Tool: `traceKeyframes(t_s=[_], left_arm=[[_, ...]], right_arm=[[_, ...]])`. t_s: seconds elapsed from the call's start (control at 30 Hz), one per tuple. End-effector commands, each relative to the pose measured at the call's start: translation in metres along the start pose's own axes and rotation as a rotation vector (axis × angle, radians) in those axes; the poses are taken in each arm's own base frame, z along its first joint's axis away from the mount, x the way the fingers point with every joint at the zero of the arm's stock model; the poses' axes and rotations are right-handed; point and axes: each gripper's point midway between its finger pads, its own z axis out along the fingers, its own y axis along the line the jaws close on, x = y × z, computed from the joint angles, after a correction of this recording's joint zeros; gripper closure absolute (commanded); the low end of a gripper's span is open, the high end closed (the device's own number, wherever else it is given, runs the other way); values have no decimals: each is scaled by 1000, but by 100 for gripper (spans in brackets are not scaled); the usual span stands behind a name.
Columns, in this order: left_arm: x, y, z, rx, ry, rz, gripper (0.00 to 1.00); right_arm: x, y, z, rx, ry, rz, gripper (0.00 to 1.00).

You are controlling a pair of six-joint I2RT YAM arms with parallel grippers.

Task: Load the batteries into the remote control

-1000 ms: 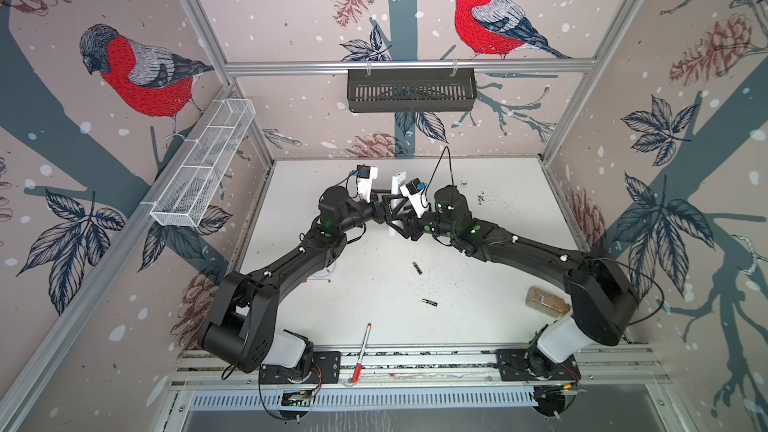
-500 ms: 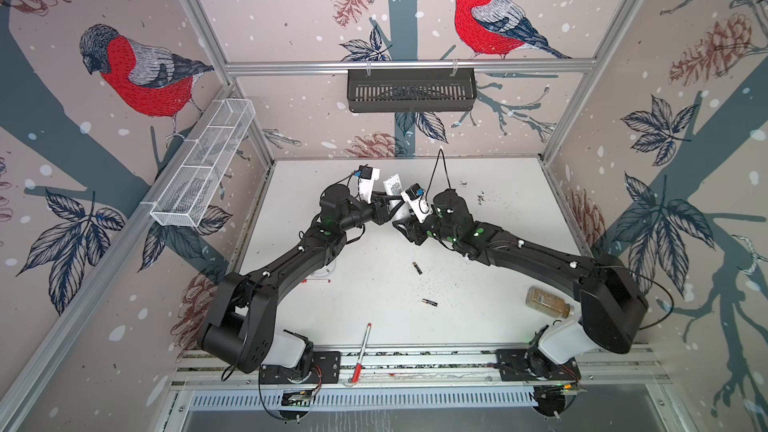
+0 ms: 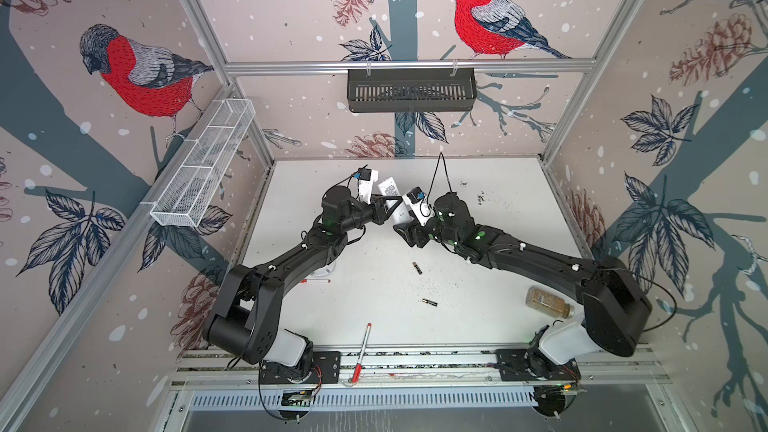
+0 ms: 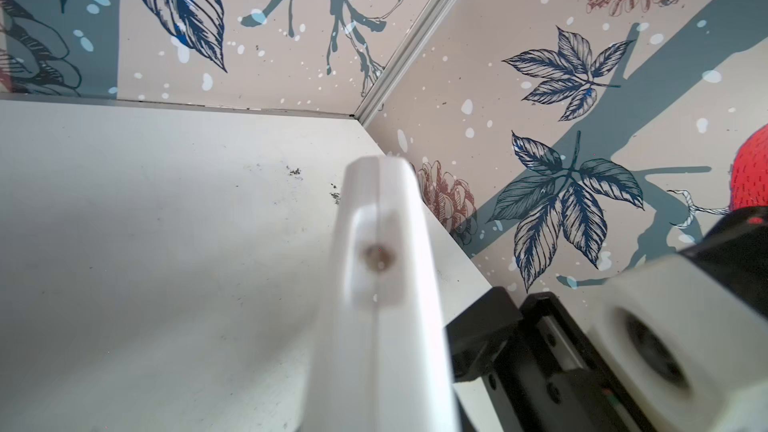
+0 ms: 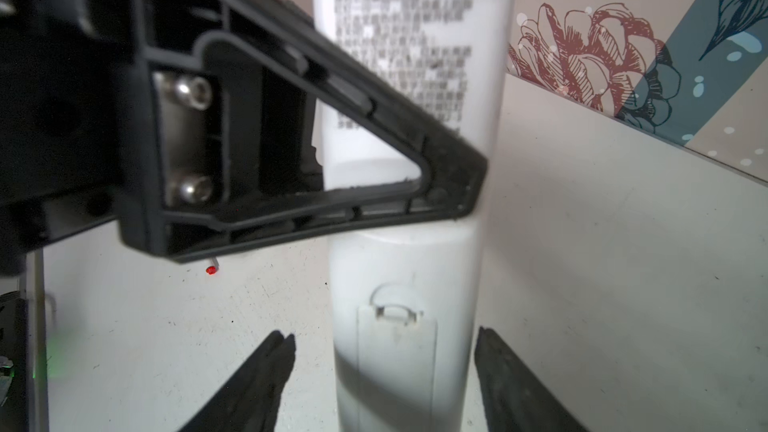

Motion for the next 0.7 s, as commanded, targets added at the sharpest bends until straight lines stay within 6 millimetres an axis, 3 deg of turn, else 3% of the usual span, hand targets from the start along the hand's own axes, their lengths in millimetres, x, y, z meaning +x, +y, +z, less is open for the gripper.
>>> traceKeyframes(t_s=[0.0,0.1,0.13,0.27,0.67], left_arm=[[-11,2,-1,-9,-67,17,81],[-12,5,-1,-14,-92,5,94],[-12,6,-2,-15,-106,4,99],[-14,10,-9,-34,-171,-5,100],[-13,17,-29,-87,-288,-22,100]], right_arm=[[-10,0,-8,-48,-54,37,13],[-9,-11,-14,-71,-78,117,1],[-9,-19,-14,-73,-82,176,0],[-5,-42,-11,-131,-75,416,0],[-7,-24,16,-294,-95,628,1]])
